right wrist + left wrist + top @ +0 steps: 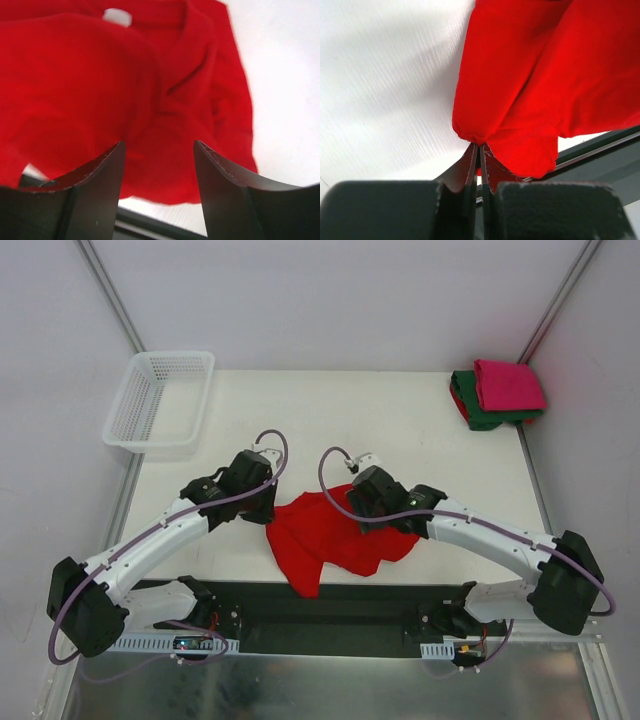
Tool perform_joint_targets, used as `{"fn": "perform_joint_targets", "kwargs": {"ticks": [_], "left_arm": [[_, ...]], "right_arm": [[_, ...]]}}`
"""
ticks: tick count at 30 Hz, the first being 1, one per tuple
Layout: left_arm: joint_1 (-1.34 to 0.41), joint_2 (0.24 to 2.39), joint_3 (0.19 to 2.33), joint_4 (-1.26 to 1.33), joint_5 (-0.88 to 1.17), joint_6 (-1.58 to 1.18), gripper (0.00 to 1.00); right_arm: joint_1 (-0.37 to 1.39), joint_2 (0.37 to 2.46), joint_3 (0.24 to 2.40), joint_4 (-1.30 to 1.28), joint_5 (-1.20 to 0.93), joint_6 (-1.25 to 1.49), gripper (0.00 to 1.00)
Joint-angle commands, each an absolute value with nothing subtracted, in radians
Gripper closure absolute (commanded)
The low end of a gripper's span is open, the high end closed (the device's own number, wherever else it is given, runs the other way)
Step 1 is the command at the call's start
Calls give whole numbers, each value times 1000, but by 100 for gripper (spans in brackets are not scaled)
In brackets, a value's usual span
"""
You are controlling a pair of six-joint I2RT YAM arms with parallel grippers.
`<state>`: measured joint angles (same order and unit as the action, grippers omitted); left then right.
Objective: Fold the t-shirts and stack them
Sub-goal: Flatten out the tshirt
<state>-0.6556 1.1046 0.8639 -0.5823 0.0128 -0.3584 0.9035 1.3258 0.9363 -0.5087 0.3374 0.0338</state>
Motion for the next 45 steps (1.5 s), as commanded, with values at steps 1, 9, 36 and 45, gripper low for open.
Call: {"fn": "perform_joint_targets", "kwargs": {"ticks": [1,9,36,45], "left_arm": [[-663,1127,916,-591,-20,-334,100],[-663,1147,925,-581,-18,-328,100],[-661,1111,896,-575,-2,-344,100],[-661,1103,891,-575,-3,-339,100]], "right_arm": [[974,1255,920,-578,250,124,40],[1074,1278,816,-494,104,242,39],[859,1316,999,-500,486,109,36],[772,1496,1055,-414,416,75,37]]}}
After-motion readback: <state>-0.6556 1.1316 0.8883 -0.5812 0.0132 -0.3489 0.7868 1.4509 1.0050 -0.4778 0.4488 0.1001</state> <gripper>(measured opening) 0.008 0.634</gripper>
